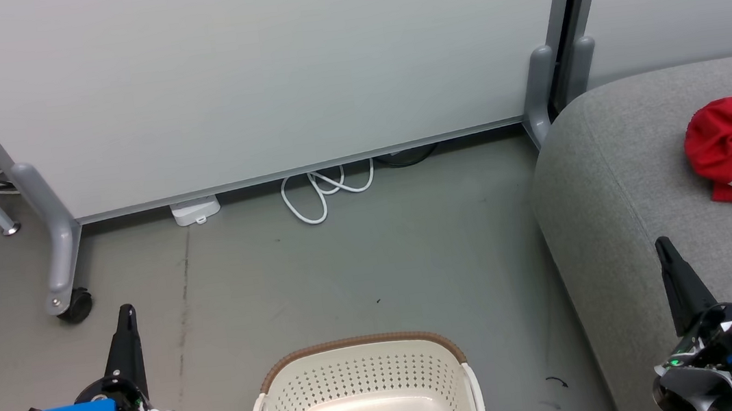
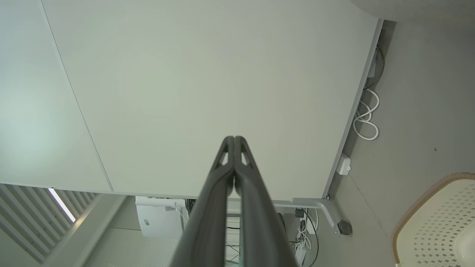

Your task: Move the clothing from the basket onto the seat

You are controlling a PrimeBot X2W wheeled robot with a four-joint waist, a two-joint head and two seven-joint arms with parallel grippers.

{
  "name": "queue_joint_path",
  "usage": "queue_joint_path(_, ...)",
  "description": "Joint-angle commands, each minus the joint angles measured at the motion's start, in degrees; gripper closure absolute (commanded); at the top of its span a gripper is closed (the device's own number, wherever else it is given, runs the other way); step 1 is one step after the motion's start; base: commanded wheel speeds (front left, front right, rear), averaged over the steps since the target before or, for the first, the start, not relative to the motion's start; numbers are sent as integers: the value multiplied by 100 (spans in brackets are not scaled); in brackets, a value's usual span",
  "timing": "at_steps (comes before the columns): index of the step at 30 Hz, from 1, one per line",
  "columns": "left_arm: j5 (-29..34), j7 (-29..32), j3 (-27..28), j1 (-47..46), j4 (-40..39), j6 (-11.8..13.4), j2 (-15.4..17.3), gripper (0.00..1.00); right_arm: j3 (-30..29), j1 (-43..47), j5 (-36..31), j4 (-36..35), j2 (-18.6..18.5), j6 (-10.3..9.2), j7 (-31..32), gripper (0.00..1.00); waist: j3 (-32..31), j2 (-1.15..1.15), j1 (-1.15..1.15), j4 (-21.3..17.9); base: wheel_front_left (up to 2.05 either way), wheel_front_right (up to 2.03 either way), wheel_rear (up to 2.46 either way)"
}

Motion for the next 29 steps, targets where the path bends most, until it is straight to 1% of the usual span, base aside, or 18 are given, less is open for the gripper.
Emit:
queue_joint_path(1,-7,24,17,-58,-18,-18,-8,100,-7,-59,16,-17,-36,4,23,100,0,0,0,0,0,0,0)
queue_joint_path(29,-6,25,19,-58,-19,-18,-8,100,-7,-58,16,-17,-36,4,22,100,0,0,0,0,0,0,0)
